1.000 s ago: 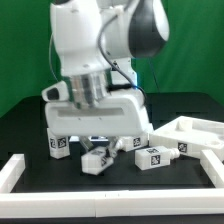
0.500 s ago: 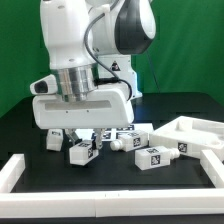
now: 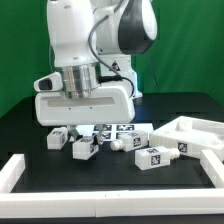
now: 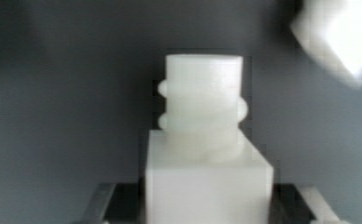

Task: Assemble one leg

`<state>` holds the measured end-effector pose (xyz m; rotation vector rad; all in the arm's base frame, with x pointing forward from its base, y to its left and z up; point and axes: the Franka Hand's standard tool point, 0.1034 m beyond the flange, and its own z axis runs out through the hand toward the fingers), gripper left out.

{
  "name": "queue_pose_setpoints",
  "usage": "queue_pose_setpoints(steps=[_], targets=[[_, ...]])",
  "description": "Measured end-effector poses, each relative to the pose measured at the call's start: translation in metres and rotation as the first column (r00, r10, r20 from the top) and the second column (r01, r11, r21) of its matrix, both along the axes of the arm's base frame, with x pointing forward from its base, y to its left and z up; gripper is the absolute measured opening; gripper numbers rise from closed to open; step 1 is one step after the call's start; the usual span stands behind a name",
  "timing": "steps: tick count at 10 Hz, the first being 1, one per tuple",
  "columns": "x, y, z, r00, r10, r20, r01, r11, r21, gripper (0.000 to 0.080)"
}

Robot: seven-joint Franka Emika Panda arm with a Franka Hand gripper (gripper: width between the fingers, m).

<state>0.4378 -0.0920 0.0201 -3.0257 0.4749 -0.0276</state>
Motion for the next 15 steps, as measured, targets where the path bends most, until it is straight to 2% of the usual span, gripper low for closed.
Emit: queue_pose_setpoints(steps=[1,2,5,6,7,9,12,13,14,15], targets=[[-0.007,-0.011,0.000,0.999,-0.031,-0.005,0.031,1.000,0.001,0.0288],[-0.002,-0.008,0.001,1.000,-0.030,0.001,0.030,1.000,0.002,0.0288],[-0.004,-0.007,-0.001,1.000,-0.027,-0.004,0.027,1.000,0.002,0.0288],[-0.010,-0.006,-0.006,1.000,-0.017,-0.013,0.017,1.000,0.001,0.0288],[-0.018,-0.012,-0.006,1.000,-0.002,-0.008,0.002,1.000,-0.011,0.0288],[-0.030,-0.037,-0.007,1.000,0.025,-0.009,-0.025,1.000,-0.017,0.0288],[-0.028,-0.031,-0.007,1.000,0.026,-0.009,-0.026,1.000,-0.015,0.0288],[-0.026,-0.027,-0.006,1.000,0.023,-0.008,-0.023,1.000,-0.014,0.0465],[-0.015,-0.012,0.005,0.999,0.040,0.007,-0.040,0.999,-0.015,0.0585],[-0.005,0.007,0.019,0.999,0.048,0.019,-0.047,0.999,-0.005,0.0585]])
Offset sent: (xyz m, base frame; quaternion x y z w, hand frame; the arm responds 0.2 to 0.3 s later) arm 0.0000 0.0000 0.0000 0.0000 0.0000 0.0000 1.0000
